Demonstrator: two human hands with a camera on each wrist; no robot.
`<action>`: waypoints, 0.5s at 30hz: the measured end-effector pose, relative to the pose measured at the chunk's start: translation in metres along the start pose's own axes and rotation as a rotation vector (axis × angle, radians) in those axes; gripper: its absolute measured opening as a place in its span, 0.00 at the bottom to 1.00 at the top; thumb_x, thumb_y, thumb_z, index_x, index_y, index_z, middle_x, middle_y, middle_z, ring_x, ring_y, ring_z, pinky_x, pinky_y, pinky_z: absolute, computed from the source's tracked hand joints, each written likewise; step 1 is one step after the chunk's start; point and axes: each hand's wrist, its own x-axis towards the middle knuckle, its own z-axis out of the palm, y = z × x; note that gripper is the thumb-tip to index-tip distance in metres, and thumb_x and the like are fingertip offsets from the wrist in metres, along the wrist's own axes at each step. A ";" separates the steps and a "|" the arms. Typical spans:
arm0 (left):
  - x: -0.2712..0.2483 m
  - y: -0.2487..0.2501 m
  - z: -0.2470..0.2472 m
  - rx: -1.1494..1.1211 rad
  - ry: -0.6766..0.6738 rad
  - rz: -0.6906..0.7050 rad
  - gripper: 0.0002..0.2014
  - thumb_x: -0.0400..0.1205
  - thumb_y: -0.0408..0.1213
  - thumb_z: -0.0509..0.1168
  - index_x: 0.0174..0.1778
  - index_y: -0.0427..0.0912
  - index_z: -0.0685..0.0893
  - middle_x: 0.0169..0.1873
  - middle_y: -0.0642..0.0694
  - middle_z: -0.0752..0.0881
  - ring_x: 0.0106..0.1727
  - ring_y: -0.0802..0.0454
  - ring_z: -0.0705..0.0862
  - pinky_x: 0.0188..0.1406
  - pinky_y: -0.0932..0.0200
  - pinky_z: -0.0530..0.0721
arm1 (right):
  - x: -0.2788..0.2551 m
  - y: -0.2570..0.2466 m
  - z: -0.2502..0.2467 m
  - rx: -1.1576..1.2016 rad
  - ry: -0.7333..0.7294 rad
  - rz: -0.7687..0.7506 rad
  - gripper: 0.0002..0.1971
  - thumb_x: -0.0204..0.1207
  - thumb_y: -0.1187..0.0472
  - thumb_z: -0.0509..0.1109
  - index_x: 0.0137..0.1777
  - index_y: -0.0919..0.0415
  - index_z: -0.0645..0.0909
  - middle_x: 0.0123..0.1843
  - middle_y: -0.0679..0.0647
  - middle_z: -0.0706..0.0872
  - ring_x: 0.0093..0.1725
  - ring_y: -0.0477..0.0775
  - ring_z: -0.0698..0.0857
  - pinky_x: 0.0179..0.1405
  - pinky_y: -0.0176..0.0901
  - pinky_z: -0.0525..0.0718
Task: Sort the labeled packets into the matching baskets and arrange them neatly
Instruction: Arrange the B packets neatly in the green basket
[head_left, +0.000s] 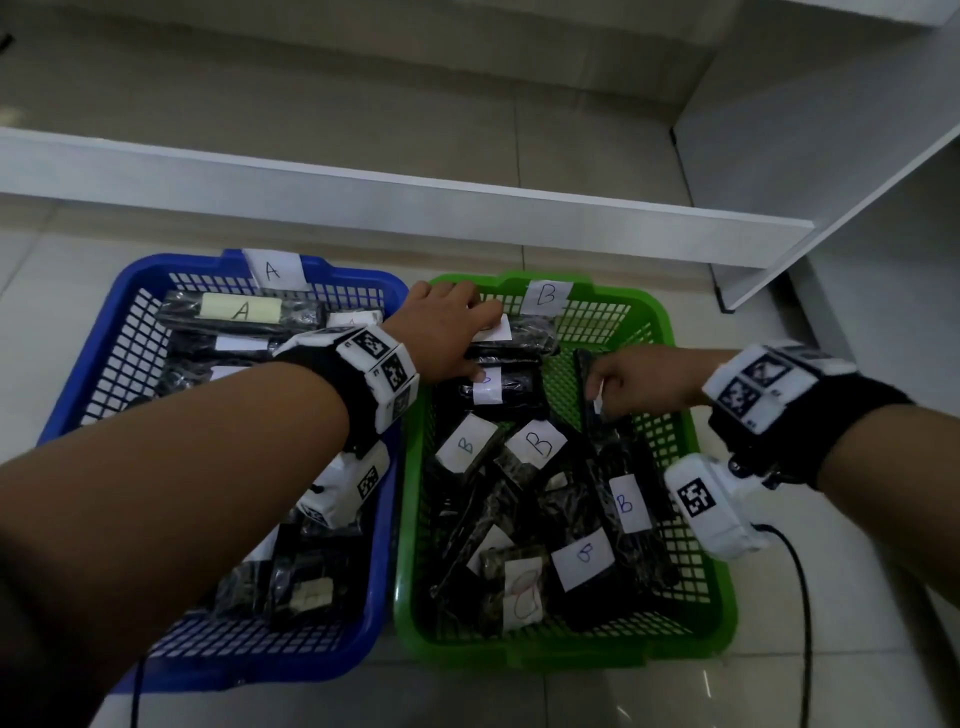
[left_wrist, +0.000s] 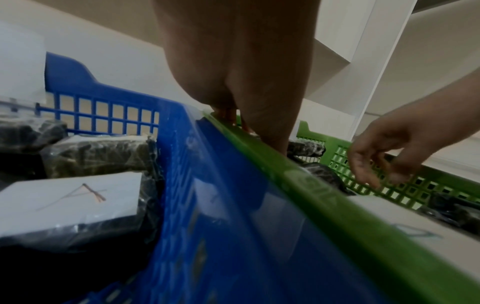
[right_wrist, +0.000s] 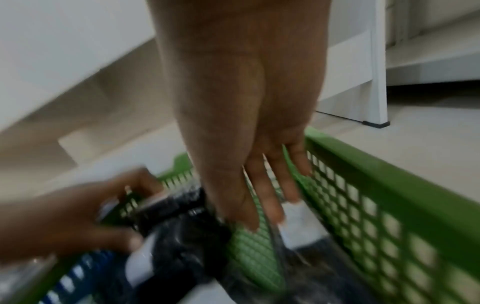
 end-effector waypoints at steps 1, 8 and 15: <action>0.001 0.000 0.000 -0.004 0.002 0.000 0.31 0.73 0.58 0.69 0.68 0.50 0.69 0.65 0.43 0.71 0.68 0.42 0.70 0.69 0.44 0.66 | -0.006 -0.002 -0.004 0.031 -0.138 -0.004 0.19 0.71 0.51 0.74 0.62 0.49 0.78 0.55 0.46 0.84 0.52 0.47 0.81 0.51 0.40 0.79; 0.002 0.001 0.001 -0.002 -0.006 -0.019 0.31 0.73 0.58 0.70 0.68 0.50 0.69 0.65 0.43 0.71 0.68 0.41 0.70 0.68 0.44 0.66 | -0.005 -0.003 0.026 -0.094 -0.228 -0.080 0.25 0.65 0.52 0.81 0.60 0.56 0.77 0.46 0.48 0.81 0.47 0.49 0.78 0.36 0.33 0.73; 0.001 0.001 0.001 -0.001 0.000 -0.027 0.31 0.73 0.58 0.70 0.67 0.50 0.69 0.64 0.43 0.71 0.67 0.42 0.70 0.67 0.44 0.66 | -0.010 0.000 0.011 0.002 -0.261 -0.128 0.24 0.66 0.51 0.80 0.60 0.53 0.79 0.49 0.49 0.79 0.46 0.47 0.78 0.40 0.36 0.75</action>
